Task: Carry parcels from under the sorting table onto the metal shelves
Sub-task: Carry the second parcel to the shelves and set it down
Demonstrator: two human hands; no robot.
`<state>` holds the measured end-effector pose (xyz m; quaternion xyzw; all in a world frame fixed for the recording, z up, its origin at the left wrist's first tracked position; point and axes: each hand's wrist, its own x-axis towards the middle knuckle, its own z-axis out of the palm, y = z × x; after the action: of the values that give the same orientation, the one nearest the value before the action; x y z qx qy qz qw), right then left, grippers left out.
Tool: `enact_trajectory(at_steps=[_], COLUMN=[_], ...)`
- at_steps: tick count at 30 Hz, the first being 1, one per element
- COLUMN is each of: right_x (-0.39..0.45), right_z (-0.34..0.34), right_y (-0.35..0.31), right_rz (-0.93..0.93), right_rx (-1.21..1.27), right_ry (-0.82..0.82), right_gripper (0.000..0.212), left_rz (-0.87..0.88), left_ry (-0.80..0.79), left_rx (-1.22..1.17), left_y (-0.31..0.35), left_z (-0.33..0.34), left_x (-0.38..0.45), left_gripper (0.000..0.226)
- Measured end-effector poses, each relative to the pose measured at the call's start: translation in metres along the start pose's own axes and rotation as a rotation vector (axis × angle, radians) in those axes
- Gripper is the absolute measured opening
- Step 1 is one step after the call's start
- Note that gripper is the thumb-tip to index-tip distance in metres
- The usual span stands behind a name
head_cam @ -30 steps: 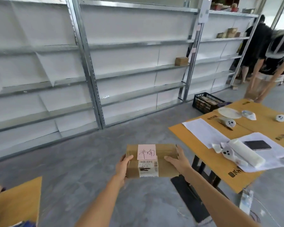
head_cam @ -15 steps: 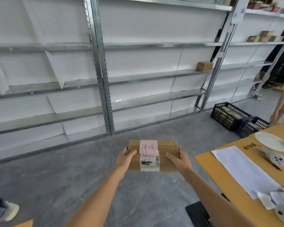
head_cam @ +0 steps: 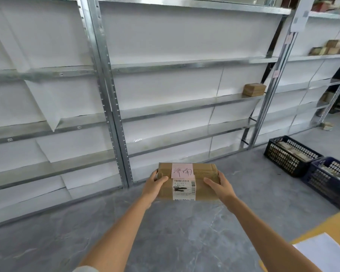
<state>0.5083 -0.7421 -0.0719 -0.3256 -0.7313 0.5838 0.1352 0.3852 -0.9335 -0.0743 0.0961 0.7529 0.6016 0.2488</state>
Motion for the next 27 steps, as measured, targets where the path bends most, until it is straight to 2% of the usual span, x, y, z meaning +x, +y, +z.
enact_trajectory(at_steps=[7, 13, 20, 27], right_x=[0.119, 0.237, 0.378, 0.476], right_z=[-0.013, -0.039, -0.104, -0.176], right_y=[-0.032, -0.046, -0.07, -0.08], right_rz=[-0.025, 0.033, 0.062, 0.099], right_rx=[-0.024, -0.023, -0.046, 0.006], right_ry=[0.084, 0.216, 0.367, 0.51], right_gripper=[0.059, 0.069, 0.071, 0.071], left_rz=[0.012, 0.076, 0.143, 0.177], left_ry=[0.008, -0.011, -0.147, -0.28], left_rx=[0.056, 0.15, 0.185, 0.225], left_y=[0.053, 0.103, 0.169, 0.22], left_z=[0.032, 0.091, 0.177, 0.27], left_x=[0.127, 0.249, 0.403, 0.503], left_gripper=[0.057, 0.059, 0.059, 0.059])
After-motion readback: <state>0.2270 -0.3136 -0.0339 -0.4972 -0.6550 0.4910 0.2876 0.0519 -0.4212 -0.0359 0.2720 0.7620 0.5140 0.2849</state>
